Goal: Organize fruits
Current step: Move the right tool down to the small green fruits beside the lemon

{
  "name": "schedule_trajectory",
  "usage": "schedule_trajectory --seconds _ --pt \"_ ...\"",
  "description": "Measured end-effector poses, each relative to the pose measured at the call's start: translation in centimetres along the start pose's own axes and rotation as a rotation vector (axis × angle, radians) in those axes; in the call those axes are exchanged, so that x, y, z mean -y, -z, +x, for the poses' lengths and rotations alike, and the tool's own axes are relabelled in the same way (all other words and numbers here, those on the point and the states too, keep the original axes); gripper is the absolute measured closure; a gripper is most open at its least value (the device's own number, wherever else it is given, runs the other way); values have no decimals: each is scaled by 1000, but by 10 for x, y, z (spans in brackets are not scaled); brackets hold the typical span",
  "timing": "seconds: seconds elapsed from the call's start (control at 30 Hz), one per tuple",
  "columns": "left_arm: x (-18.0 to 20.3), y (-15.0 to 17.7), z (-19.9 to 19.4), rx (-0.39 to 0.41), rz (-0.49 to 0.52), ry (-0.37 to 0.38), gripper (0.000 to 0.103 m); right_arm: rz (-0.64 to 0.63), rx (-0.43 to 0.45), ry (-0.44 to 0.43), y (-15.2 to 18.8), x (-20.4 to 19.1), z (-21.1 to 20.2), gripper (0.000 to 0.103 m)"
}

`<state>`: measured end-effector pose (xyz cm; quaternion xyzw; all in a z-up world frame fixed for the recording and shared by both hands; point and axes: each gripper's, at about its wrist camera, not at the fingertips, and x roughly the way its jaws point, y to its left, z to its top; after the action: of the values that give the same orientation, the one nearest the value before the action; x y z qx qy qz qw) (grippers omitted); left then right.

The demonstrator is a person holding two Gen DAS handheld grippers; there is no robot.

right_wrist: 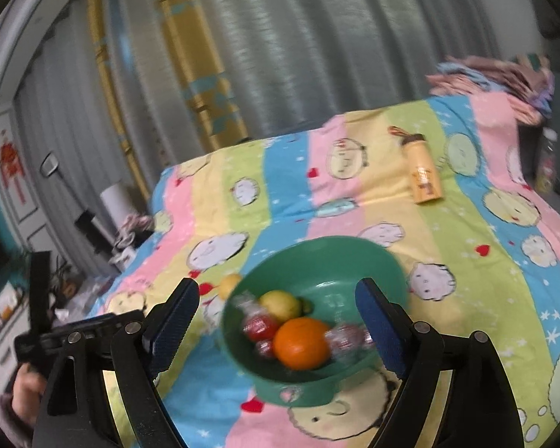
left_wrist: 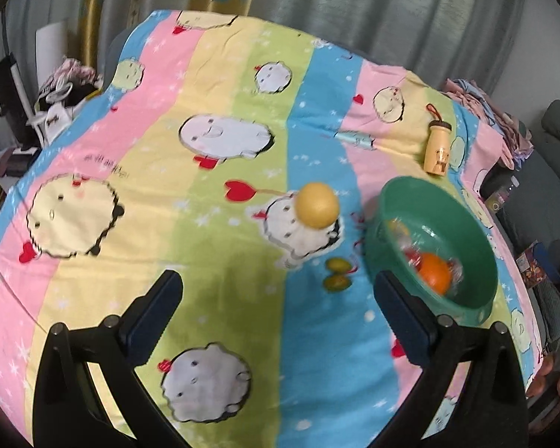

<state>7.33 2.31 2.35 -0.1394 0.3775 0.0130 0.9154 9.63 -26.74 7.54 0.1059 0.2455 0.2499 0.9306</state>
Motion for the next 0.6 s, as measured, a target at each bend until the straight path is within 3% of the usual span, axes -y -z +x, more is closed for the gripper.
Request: schedule_trajectory --seconds 0.17,0.37,0.6 --pt "-23 10 -1 -2 -25 14 0 -124 -18 -96 18 -39 2 17" --pt "-54 23 3 -18 -84 8 0 -175 -174 -183 56 -67 31 17" --pt "-72 19 -6 10 -94 -5 0 -168 -317 -179 88 -80 71 17"
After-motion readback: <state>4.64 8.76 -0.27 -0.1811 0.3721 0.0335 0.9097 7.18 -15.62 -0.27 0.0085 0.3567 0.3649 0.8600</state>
